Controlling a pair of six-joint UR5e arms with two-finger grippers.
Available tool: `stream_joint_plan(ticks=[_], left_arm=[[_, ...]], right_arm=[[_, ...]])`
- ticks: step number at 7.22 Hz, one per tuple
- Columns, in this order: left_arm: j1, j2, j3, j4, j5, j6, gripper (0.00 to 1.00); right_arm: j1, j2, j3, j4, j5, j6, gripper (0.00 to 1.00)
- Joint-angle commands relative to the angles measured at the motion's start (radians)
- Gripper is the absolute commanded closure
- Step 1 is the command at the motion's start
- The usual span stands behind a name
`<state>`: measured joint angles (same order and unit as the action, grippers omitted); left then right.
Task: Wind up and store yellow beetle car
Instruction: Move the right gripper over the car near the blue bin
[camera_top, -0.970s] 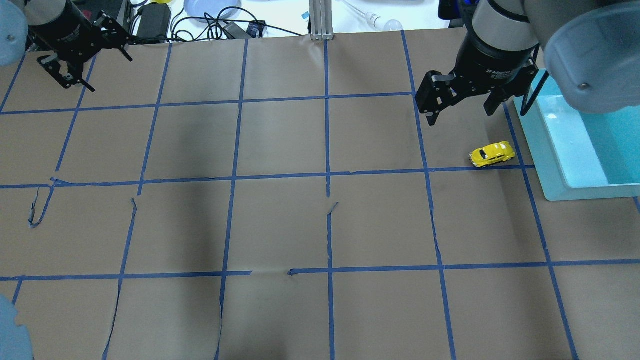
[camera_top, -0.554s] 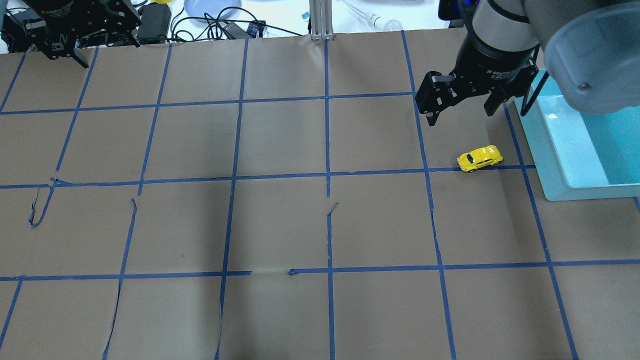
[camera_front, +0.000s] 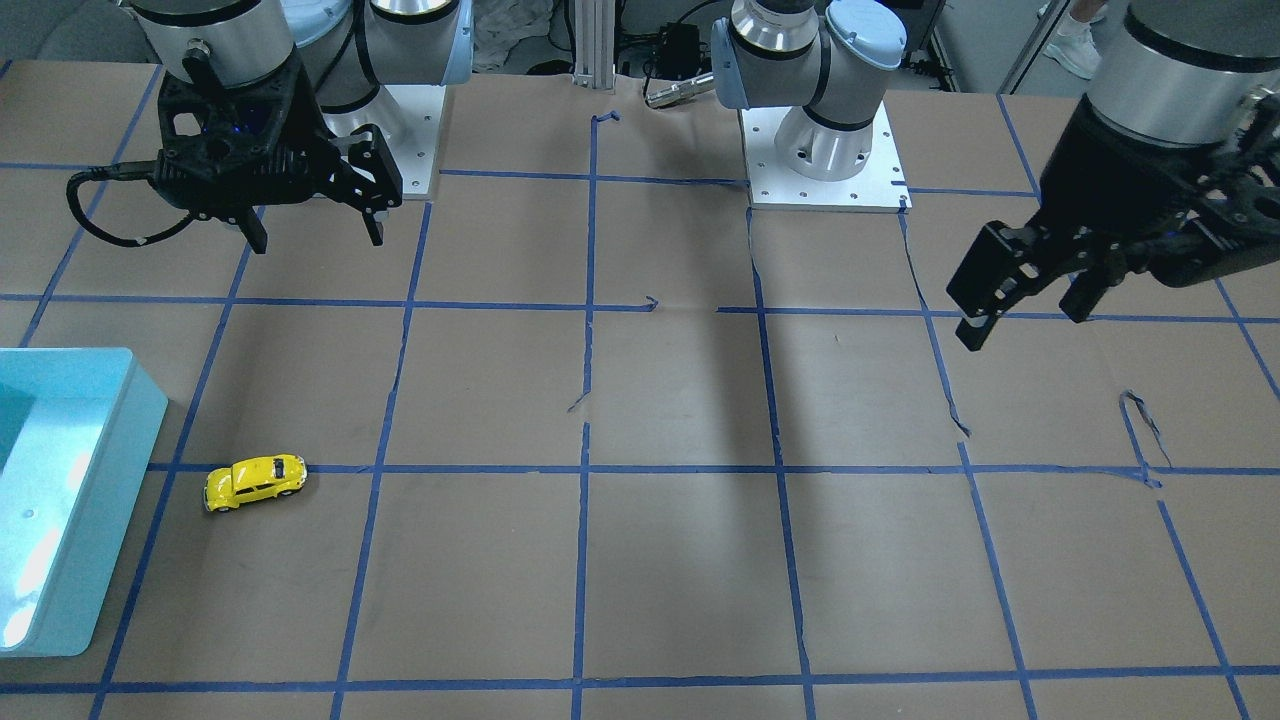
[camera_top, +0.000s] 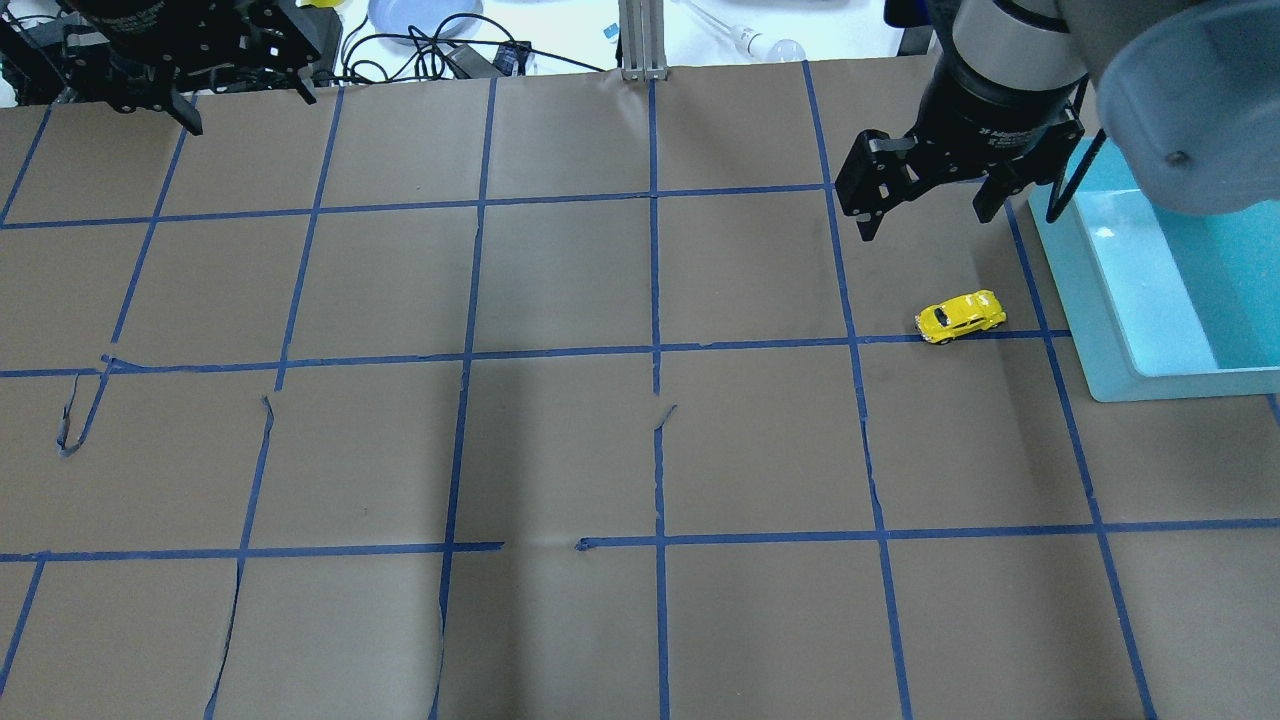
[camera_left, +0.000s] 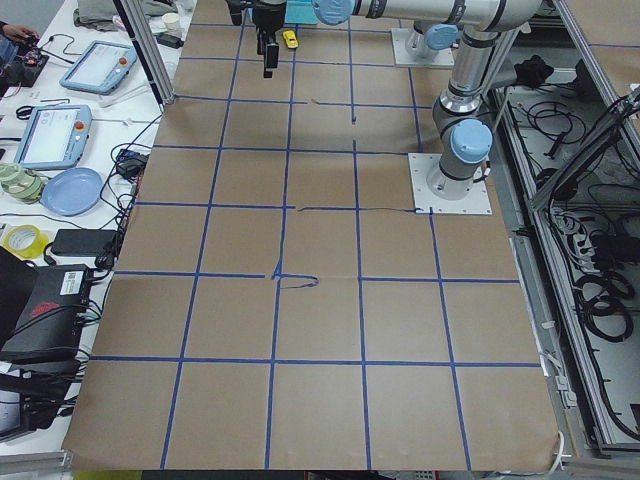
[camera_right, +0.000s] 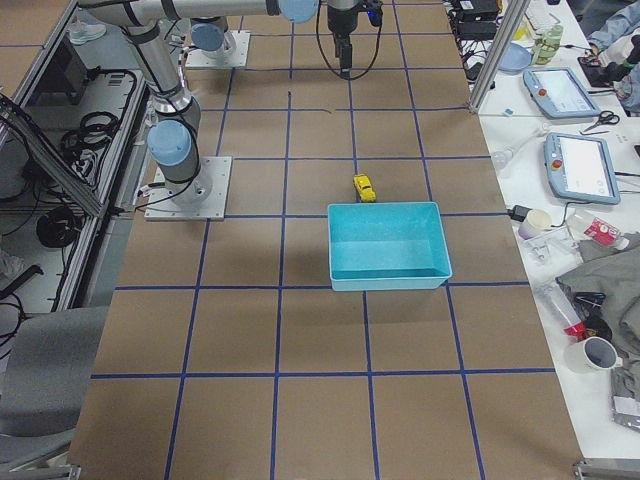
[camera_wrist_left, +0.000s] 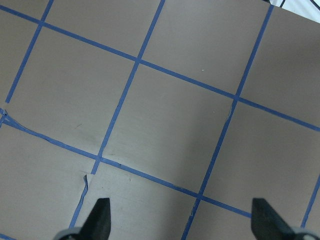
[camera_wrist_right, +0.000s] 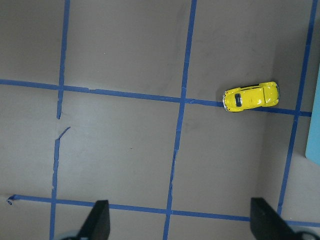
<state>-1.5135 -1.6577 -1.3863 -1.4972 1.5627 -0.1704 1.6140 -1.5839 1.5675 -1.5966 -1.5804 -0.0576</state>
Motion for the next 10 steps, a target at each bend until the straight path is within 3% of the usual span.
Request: stream_joint_plan(ticks=[1,2,3,4,5,7,9,10], left_arm=[[-0.115,0.036,-0.084,-0.008,-0.058,0.034,0.00],[-0.132,0.038,-0.124,-0.005,-0.056,0.075,0.00],[-0.126,0.044,-0.152,0.000,-0.046,0.165,0.00],[-0.117,0.050,-0.158,-0.012,-0.047,0.195,0.00],[-0.114,0.059,-0.155,-0.034,-0.038,0.190,0.00],[-0.061,0.075,-0.158,-0.043,-0.011,0.110,0.00],[-0.017,0.084,-0.161,-0.044,0.023,0.100,0.00],[-0.020,0.082,-0.171,-0.044,0.023,0.097,0.00]], right_arm=[[-0.070,0.048,-0.001,-0.006,0.034,0.159,0.00],[-0.080,0.065,0.003,-0.081,0.093,0.294,0.00],[-0.080,0.103,0.008,-0.132,0.088,0.346,0.00],[-0.091,0.160,0.011,-0.226,0.085,0.510,0.00],[-0.091,0.197,0.020,-0.247,0.085,0.662,0.00],[-0.124,0.243,0.055,-0.284,0.001,0.915,0.00],[-0.169,0.249,0.178,-0.343,-0.004,1.072,0.06],[-0.187,0.248,0.219,-0.432,-0.004,1.082,0.01]])
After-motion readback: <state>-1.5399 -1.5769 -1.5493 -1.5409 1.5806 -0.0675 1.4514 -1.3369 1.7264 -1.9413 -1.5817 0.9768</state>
